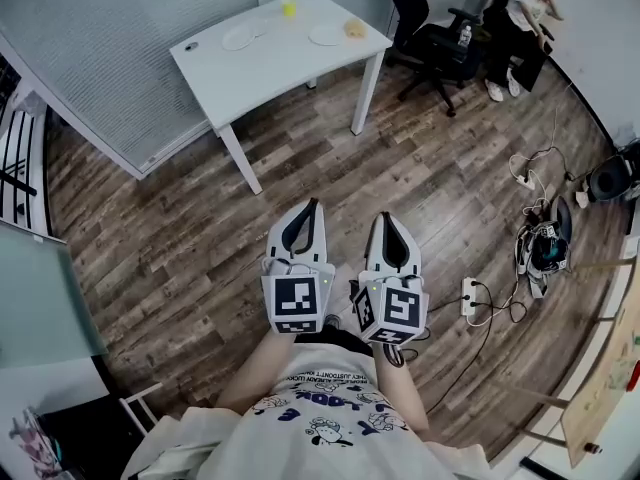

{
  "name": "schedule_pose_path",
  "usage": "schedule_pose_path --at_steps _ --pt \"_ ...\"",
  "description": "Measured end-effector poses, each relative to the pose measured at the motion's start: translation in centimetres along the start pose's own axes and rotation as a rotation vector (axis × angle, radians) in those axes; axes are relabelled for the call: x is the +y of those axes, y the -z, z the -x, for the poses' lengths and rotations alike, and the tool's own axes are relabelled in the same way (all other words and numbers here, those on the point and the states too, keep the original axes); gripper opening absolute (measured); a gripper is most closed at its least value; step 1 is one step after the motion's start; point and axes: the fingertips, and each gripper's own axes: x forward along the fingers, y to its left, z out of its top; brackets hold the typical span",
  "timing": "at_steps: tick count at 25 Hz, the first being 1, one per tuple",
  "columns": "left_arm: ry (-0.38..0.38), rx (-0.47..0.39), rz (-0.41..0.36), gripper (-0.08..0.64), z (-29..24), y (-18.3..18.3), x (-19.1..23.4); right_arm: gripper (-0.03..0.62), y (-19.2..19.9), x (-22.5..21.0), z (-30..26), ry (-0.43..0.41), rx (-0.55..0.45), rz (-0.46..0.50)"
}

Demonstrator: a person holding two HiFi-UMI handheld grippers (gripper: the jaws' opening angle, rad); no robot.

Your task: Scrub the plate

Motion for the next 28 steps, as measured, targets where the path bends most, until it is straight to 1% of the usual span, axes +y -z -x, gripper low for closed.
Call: schedule_pose_path --at_steps 11,15,18,20,23,28 --pt "-0.032 0.006 0.017 0.023 -0.7 0.5 -1.7 -0.006 0.4 -2.7 -0.1 -0.019 0.006 -0.018" --pt "-0.045 0.029 0.035 0.023 -2.6 1.1 -1.8 -0.006 0.7 -3.1 -1.3 -0.049 0.022 -0.003" --pt "-0.063 0.028 0.034 0.023 -4.6 0.8 -1.5 -0.006 -0.1 -3.9 -3.7 -0.071 0.018 0.012" --pt "-0.066 0.015 0.020 0.023 -6.4 0.2 -1.2 -0.006 -0.9 -4.6 -5.7 -0.072 0.000 0.003" --pt "-0.068 0.019 0.009 0.023 -9.5 0.3 -0.3 -0.006 -1.0 -5.5 -9.0 -0.071 -0.002 -0.009" --pt "-0.051 0.020 0.003 0.023 -16.1 -0.1 1.4 -0.006 -1.0 -7.5 -15.3 -0.037 0.000 -0.019"
